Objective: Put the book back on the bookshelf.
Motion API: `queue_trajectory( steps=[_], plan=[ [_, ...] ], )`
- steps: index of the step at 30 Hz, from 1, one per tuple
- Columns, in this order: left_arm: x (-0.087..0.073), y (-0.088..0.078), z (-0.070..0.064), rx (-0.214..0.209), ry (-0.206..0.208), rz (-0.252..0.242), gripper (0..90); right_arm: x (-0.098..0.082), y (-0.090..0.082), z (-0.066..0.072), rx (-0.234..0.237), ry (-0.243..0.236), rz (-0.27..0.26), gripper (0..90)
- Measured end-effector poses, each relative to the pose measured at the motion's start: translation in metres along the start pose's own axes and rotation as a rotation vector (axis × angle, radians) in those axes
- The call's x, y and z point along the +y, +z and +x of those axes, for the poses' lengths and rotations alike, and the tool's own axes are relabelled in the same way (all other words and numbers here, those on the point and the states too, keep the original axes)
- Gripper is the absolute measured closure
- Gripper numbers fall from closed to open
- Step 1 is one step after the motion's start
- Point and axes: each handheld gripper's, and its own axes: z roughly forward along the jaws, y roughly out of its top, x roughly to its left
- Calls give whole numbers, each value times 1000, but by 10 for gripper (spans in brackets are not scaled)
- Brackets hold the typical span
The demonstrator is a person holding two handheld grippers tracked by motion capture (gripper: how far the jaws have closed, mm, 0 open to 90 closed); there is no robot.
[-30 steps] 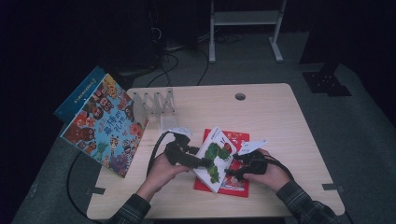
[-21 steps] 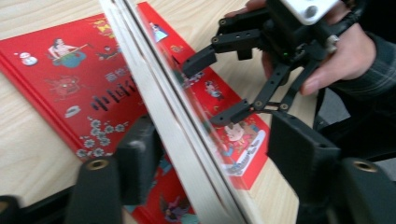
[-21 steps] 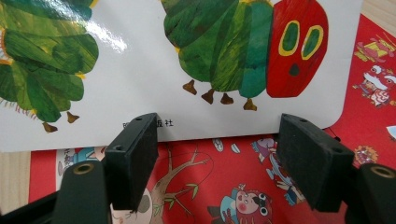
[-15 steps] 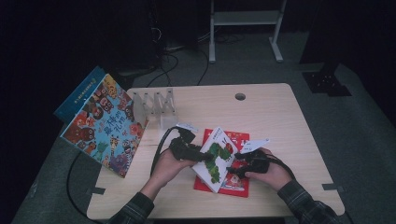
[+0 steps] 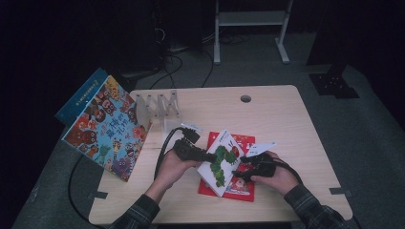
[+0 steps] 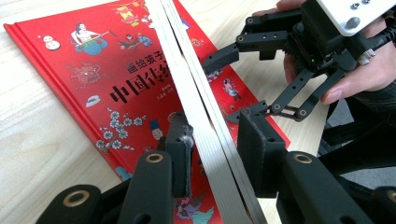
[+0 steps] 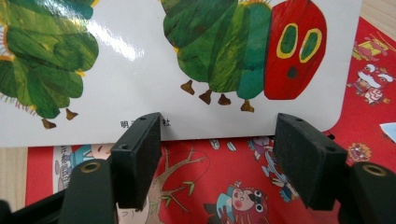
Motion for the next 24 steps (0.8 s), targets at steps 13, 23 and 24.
queue_trajectory(
  steps=[13, 23, 24],
  plan=[
    [3, -20, 0, 2, 39, 19, 750, -2, -3, -6, -10, 25, -10, 317],
    [1, -33, -6, 49, 102, 24, 759, -3, -1, -4, -30, -13, -13, 308],
    [1, -34, -6, 50, 105, 24, 759, -3, -1, -4, -32, -18, -14, 303]
  ],
)
